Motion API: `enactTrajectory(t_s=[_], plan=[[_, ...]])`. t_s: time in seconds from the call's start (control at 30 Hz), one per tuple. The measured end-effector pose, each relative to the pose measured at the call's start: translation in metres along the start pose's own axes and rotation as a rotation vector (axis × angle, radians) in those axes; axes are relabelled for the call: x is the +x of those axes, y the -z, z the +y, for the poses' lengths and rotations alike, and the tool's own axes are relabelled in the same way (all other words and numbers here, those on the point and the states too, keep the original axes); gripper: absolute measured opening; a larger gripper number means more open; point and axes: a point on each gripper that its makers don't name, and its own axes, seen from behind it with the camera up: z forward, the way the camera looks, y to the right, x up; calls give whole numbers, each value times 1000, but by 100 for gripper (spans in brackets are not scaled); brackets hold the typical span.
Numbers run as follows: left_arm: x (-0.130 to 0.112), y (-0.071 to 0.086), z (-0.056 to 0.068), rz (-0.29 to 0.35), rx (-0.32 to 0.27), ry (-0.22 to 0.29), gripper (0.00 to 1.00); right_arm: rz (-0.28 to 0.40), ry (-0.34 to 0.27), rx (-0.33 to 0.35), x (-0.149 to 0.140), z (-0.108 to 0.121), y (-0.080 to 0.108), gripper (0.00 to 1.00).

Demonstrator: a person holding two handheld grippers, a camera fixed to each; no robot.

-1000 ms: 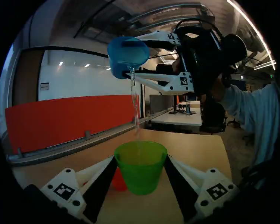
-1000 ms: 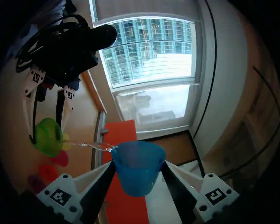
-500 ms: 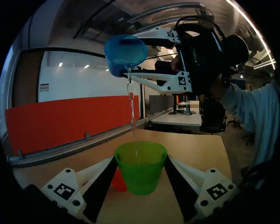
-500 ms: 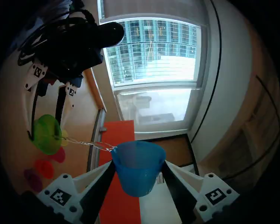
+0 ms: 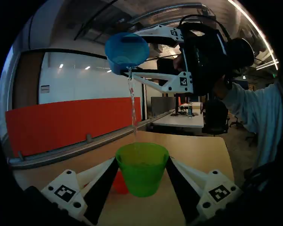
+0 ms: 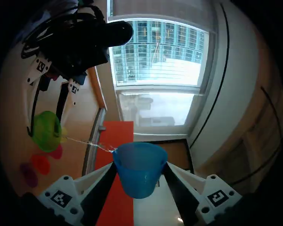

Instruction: Pour water

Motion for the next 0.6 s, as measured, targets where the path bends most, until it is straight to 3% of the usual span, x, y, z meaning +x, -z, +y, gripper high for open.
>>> enactTrajectory(t_s=[0.6], plan=[[4,-1,2,9,-2,6,86,1,111,-18,12,7,1,88]])
